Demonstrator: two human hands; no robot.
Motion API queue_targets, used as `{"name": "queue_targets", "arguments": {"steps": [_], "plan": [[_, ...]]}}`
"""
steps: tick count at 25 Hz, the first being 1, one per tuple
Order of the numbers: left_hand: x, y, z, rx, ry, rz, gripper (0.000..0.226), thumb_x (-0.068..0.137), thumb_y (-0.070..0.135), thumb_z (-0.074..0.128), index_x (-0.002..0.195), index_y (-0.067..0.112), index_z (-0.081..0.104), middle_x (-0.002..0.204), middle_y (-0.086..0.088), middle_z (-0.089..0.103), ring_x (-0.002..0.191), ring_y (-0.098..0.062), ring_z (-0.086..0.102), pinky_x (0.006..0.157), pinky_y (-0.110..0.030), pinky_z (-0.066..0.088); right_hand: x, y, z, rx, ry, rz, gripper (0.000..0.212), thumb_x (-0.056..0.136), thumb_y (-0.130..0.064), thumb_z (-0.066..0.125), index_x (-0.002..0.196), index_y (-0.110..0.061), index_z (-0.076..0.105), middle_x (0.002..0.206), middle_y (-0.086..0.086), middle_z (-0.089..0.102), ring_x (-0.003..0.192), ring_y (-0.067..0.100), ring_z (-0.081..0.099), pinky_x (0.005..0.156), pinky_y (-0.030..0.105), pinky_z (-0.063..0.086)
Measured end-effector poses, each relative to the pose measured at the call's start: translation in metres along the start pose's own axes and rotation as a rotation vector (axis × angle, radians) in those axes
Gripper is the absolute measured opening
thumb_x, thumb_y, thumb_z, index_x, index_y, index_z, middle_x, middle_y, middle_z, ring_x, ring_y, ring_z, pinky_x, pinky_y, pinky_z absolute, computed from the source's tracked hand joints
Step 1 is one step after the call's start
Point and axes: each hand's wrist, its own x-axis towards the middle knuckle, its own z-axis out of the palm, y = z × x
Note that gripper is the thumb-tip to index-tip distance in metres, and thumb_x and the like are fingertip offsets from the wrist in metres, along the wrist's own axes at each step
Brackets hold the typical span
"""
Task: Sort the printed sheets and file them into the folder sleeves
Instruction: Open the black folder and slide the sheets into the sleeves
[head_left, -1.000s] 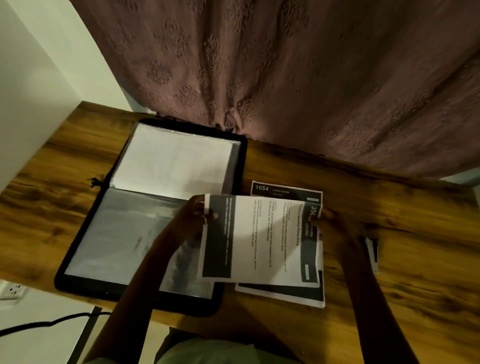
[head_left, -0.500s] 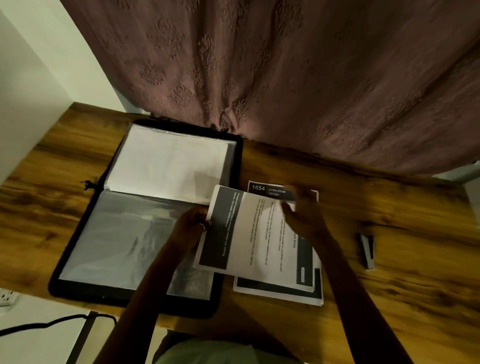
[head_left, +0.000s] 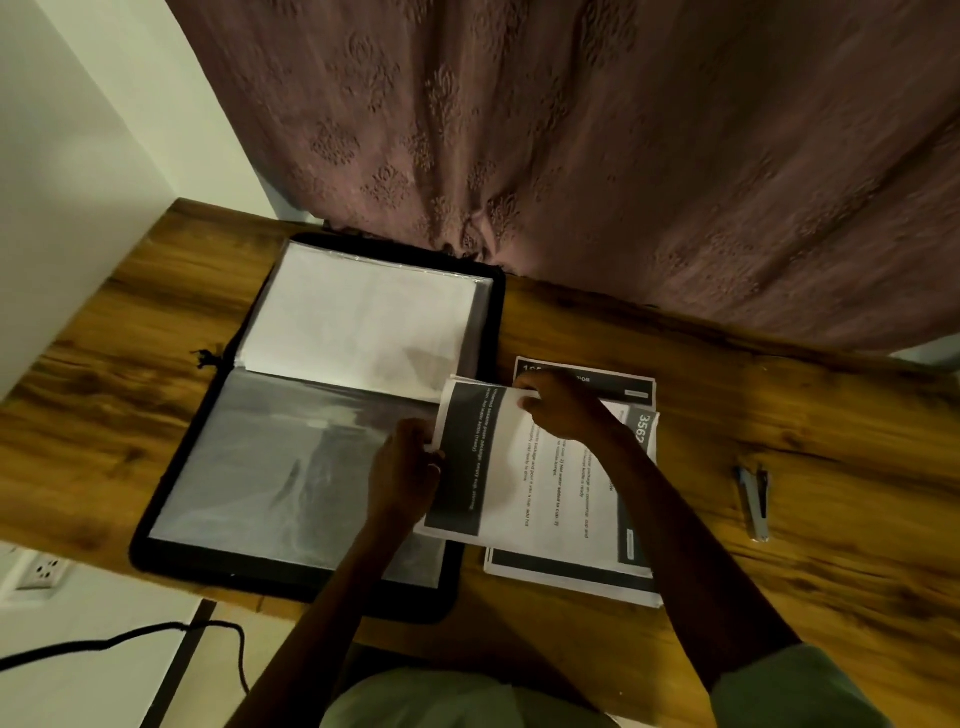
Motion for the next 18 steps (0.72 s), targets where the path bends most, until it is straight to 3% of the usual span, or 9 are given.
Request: {"name": "queue_targets", "arguments": {"steps": [2, 4, 8, 12, 18], "plan": [[-0.015, -0.003, -0.001, 0.089, 0.016, 0.061, 0.044, 0.089, 0.007, 0.067, 0.128, 0.015, 0.048, 0.108, 0.005, 0.06, 0.094, -0.008, 0.058, 0.072, -0.018, 0.043, 0.002, 0.0, 0.0, -0.054, 0.057, -0.029, 0.021, 0.098, -0.019, 0.057, 0.118, -0.013, 0.062, 0.116, 0.011, 0.066, 0.109, 0.027, 0.062, 0.082, 0.028, 0.046], [-0.03, -0.007, -0.002, 0.04, -0.041, -0.021, 0.043, 0.092, 0.012, 0.067, 0.129, 0.015, 0.046, 0.108, 0.005, 0.06, 0.091, -0.007, 0.058, 0.071, -0.016, 0.041, 0.003, 0.0, -0.001, -0.109, 0.132, -0.048, 0.021, 0.097, -0.02, 0.059, 0.116, -0.012, 0.064, 0.115, 0.011, 0.066, 0.108, 0.027, 0.062, 0.086, 0.032, 0.049], [-0.036, -0.009, 0.0, -0.128, -0.114, -0.288, 0.038, 0.093, 0.024, 0.069, 0.125, 0.018, 0.048, 0.104, 0.004, 0.065, 0.091, -0.011, 0.064, 0.08, -0.026, 0.053, 0.007, 0.0, 0.0, -0.18, 0.286, -0.107, 0.021, 0.098, -0.023, 0.057, 0.113, -0.012, 0.065, 0.108, 0.01, 0.068, 0.102, 0.027, 0.064, 0.089, 0.038, 0.052], [-0.025, -0.003, 0.0, -0.228, -0.132, -0.302, 0.03, 0.093, 0.024, 0.068, 0.119, 0.023, 0.053, 0.114, -0.002, 0.067, 0.103, -0.02, 0.066, 0.096, -0.046, 0.055, 0.013, -0.005, -0.002, -0.242, 0.343, -0.127, 0.023, 0.097, -0.022, 0.057, 0.119, -0.017, 0.062, 0.111, 0.009, 0.069, 0.101, 0.028, 0.065, 0.086, 0.039, 0.054], [-0.017, -0.002, 0.002, -0.452, -0.174, -0.366, 0.021, 0.094, 0.015, 0.067, 0.113, 0.018, 0.058, 0.114, -0.007, 0.07, 0.1, -0.019, 0.07, 0.089, -0.041, 0.059, -0.002, -0.011, 0.004, -0.285, 0.362, -0.109, 0.028, 0.097, -0.024, 0.057, 0.124, -0.022, 0.063, 0.107, 0.004, 0.071, 0.096, 0.023, 0.066, 0.084, 0.032, 0.05]]}}
